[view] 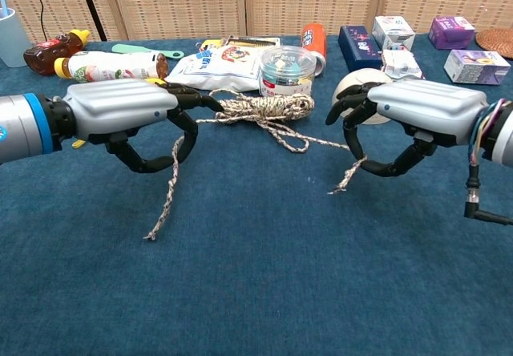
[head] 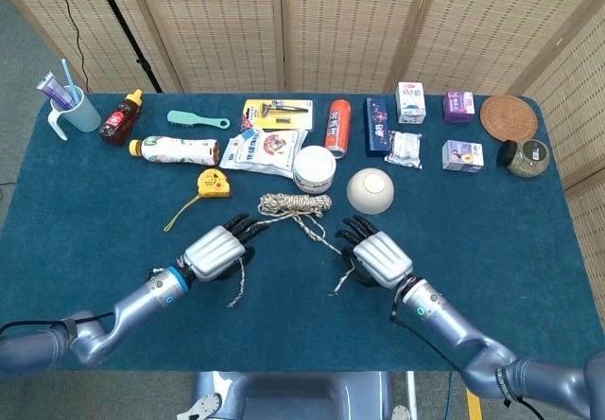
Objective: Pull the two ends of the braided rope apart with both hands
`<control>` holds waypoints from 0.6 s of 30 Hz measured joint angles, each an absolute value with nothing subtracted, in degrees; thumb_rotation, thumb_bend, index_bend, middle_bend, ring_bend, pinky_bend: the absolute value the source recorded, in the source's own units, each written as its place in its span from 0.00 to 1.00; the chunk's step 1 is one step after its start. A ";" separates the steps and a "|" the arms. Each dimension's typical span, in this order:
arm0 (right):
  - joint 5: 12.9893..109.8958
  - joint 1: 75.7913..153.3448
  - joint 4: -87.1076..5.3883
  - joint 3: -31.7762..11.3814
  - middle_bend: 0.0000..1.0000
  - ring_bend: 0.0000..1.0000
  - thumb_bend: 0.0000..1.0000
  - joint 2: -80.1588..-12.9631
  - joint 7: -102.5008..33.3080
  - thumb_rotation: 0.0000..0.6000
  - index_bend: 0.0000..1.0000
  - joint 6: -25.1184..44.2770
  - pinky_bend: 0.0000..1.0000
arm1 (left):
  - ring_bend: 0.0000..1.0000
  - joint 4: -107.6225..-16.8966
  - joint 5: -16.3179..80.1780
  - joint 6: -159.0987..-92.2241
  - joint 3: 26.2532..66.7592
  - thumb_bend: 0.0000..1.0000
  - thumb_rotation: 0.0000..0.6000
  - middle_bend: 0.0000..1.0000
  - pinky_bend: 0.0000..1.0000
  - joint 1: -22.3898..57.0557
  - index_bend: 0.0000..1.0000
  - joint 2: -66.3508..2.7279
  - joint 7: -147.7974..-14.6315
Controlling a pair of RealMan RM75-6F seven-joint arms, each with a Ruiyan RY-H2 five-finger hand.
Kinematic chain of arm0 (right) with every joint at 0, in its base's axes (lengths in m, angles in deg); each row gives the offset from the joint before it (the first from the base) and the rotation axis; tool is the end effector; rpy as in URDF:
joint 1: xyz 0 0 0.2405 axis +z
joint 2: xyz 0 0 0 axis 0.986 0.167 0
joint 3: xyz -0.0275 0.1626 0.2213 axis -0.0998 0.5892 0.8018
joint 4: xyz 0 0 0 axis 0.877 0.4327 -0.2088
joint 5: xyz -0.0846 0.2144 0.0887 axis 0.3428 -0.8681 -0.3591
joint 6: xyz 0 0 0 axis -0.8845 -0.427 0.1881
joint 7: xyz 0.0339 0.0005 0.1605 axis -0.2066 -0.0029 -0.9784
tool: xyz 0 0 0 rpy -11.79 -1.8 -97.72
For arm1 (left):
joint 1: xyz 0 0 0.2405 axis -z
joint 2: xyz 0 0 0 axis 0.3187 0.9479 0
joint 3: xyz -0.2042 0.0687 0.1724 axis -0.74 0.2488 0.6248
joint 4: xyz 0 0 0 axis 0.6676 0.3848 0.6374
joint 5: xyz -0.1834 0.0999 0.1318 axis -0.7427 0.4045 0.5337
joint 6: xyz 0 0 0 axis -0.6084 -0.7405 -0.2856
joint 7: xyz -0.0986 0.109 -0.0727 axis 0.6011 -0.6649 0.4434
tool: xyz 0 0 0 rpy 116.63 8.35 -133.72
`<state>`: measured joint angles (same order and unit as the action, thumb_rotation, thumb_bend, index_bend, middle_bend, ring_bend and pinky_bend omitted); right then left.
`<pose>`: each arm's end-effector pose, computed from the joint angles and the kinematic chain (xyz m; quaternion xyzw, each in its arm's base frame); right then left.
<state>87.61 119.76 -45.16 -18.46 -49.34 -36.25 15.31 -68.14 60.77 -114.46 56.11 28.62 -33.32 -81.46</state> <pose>-0.1869 -0.3482 -0.0562 0.7894 -0.3373 0.4073 0.3118 -0.1648 0.3589 -0.0674 -0.8545 -0.2583 -0.3518 0.2816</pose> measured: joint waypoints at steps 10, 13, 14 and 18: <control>87.88 118.95 -47.86 -17.56 0.21 0.01 0.47 -45.34 -34.45 1.00 0.65 12.83 0.00 | 0.00 -68.65 60.26 -119.49 55.65 0.45 1.00 0.09 0.00 25.46 0.64 -26.99 -78.44; 87.76 118.55 -48.55 -17.38 0.21 0.01 0.47 -43.95 -34.08 1.00 0.65 12.22 0.00 | 0.00 -68.44 59.83 -121.14 55.62 0.45 1.00 0.09 0.00 24.02 0.64 -24.99 -77.12; 87.70 118.37 -48.78 -17.33 0.21 0.01 0.47 -43.42 -33.98 1.00 0.65 11.99 0.00 | 0.00 -68.26 59.54 -121.73 55.62 0.45 1.00 0.09 0.00 23.40 0.64 -24.28 -76.59; 87.48 117.67 -49.33 -17.29 0.21 0.01 0.46 -41.84 -33.86 1.00 0.65 11.28 0.00 | 0.00 -67.26 58.67 -123.15 55.72 0.45 1.00 0.09 0.00 21.51 0.64 -22.34 -74.97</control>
<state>87.48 117.67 -49.33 -17.29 -41.84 -33.86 11.28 -67.26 58.67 -123.15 55.72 21.51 -22.34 -74.97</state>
